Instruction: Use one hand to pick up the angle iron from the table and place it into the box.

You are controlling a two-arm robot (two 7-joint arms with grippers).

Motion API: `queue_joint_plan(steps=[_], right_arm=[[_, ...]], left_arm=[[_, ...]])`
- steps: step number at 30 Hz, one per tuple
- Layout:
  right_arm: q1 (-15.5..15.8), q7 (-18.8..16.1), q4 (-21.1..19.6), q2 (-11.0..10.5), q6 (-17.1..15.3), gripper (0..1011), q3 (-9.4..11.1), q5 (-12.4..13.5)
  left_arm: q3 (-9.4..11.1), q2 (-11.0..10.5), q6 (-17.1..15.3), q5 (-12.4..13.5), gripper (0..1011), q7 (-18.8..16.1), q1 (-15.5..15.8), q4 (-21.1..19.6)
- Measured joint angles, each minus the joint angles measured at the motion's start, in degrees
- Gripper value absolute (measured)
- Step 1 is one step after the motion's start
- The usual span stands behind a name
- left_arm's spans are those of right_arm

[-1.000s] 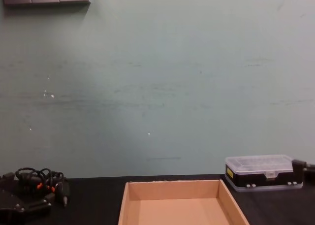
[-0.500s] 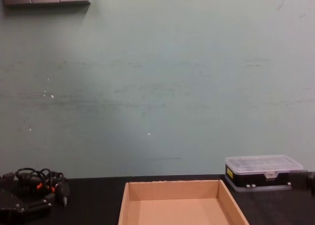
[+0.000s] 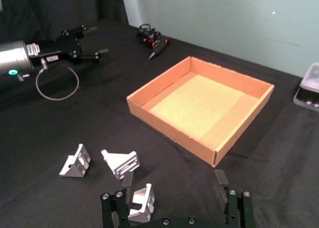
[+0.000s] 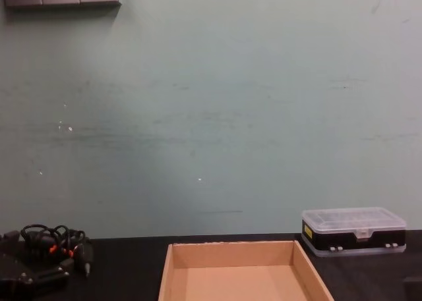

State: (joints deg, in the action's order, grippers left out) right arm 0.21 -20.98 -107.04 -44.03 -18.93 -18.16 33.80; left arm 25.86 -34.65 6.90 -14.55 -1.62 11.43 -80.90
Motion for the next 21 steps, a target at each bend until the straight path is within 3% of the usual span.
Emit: queue_joint_plan(steps=[15,21], right_arm=[[-6.2,-1.6,2.2,2.4,-7.4,1004,-7.7,-4.9],[-8.0,-1.7,3.1,3.6,-9.2,1004,-9.0,-6.4]], left_arm=[[0.0,0.0,0.0,0.0,1011,0.0,0.0,0.0],[0.0,0.0,0.0,0.0,1011,0.0,0.0,0.0]])
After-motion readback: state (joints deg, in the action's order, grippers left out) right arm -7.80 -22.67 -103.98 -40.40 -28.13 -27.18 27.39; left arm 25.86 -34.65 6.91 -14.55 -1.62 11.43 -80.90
